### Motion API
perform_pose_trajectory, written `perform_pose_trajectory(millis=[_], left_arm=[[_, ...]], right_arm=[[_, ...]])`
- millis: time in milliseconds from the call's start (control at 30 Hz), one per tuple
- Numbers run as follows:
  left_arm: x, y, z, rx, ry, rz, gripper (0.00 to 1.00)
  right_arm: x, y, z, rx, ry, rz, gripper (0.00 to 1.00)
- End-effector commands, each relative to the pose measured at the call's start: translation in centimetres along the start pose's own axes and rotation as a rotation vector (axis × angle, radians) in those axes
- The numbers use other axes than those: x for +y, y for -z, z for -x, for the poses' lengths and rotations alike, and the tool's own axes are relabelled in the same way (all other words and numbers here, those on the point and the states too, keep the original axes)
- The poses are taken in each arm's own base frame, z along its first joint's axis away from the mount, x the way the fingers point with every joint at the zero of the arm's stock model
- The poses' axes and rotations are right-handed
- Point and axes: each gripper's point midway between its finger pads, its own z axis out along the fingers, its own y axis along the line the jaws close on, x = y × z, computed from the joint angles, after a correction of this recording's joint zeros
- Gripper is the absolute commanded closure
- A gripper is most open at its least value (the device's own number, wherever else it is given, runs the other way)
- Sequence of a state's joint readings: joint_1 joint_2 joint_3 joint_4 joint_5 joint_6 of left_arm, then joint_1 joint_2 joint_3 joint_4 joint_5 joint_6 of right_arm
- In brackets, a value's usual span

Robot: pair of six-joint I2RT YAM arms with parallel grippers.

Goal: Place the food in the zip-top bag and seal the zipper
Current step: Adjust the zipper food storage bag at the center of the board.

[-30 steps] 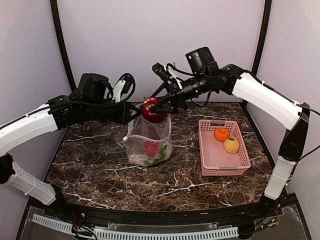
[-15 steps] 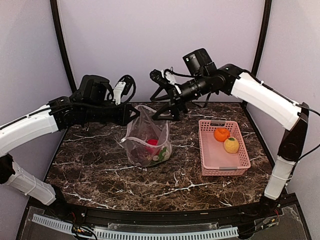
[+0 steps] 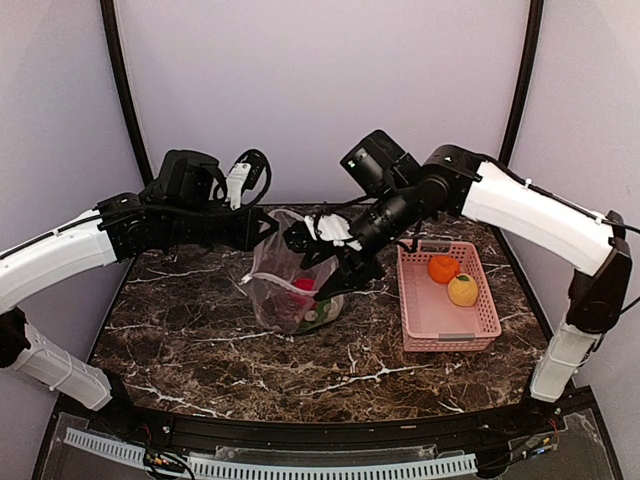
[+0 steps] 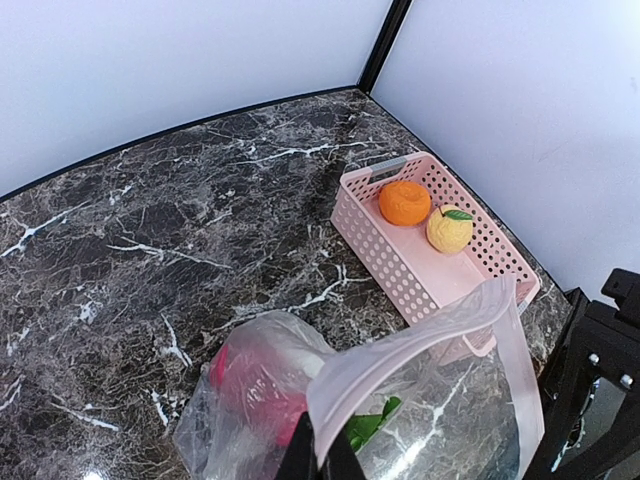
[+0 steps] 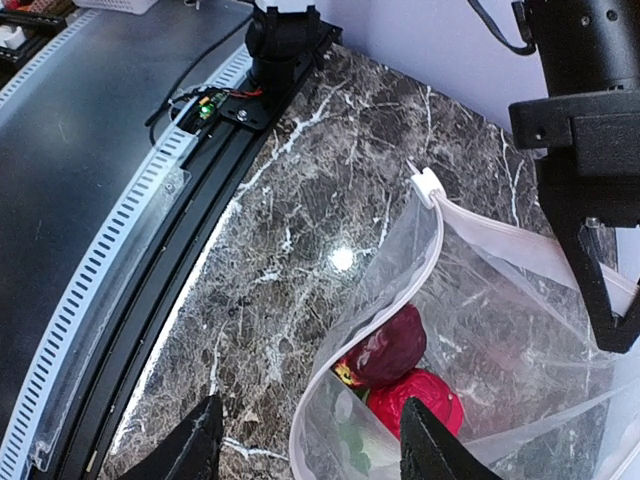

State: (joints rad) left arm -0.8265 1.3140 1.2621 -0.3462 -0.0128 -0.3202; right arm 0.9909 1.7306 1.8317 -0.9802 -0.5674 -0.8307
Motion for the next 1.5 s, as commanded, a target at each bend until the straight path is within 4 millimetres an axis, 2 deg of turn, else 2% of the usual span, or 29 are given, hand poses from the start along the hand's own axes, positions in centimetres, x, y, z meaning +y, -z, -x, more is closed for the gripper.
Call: perform_pose_trajectory(millis=[0, 133, 200, 267, 367, 467, 533, 600, 767, 800, 900, 1067, 1167, 1300, 1367, 1467], left_arm=[[0.2, 0.6, 0.3, -0.014, -0.011, 0.005, 0.99], [0.2, 0.6, 0.1, -0.008, -0.011, 0.007, 0.99], [0.4, 0.6, 0.0, -0.007, -0.009, 0.012, 0.99], [0.5, 0.7, -0.1, -0.004, -0.008, 0.016, 0.99], [0.6, 0.7, -0.3, -0.003, -0.008, 0.022, 0.99], [0.6, 0.6, -0.3, -0.001, -0.007, 0.022, 0.99], [0.5, 0.5, -0.3, 0.001, -0.008, 0.019, 0.99], [0.4, 0.6, -0.1, 0.001, -0.007, 0.018, 0.99], [0.3, 1.3, 0.8, -0.023, -0.011, 0.018, 0.99], [0.3, 1.4, 0.9, -0.028, -0.011, 0.019, 0.99], [0.1, 1.7, 1.3, -0.054, -0.004, 0.008, 0.99], [0.4, 0.9, 0.5, -0.021, -0.008, 0.02, 0.99], [0.5, 0.8, 0.3, -0.014, -0.006, 0.026, 0.99], [0.7, 0.8, 0.3, -0.014, -0.004, 0.036, 0.99], [0.8, 0.9, 0.3, -0.014, -0.003, 0.041, 0.99], [0.8, 1.0, 0.5, -0.023, 0.001, 0.042, 0.99]], right_arm=[[-1.4, -1.2, -2.5, 0.167, 0.025, -0.096, 0.47], [-1.9, -2.1, -4.1, 0.263, 0.007, -0.102, 0.57], [-1.6, -2.5, -4.5, 0.299, 0.013, -0.092, 0.68], [-1.6, -2.4, -4.1, 0.307, 0.031, -0.108, 0.85], [-2.0, -1.3, -1.6, 0.264, 0.071, -0.157, 0.98], [-2.3, 1.2, 3.1, 0.129, 0.111, -0.202, 1.0], [-2.5, 2.3, 4.7, 0.079, 0.129, -0.224, 1.0], [-2.6, 2.1, 4.5, 0.09, 0.128, -0.226, 1.0], [-2.4, 0.1, 1.4, 0.179, 0.108, -0.195, 1.0], [-2.3, 0.0, 1.2, 0.182, 0.107, -0.194, 0.98], [-2.1, 0.5, 1.4, 0.172, 0.102, -0.206, 0.81], [-1.8, 2.4, 2.5, 0.133, 0.104, -0.227, 0.54], [-1.6, 5.4, 3.6, 0.065, 0.097, -0.245, 0.39], [-1.8, 10.5, 4.2, -0.056, 0.03, -0.25, 0.3], [-2.7, 12.5, 3.1, -0.069, -0.013, -0.29, 0.27], [-4.3, 14.7, 0.2, -0.06, -0.102, -0.359, 0.26]])
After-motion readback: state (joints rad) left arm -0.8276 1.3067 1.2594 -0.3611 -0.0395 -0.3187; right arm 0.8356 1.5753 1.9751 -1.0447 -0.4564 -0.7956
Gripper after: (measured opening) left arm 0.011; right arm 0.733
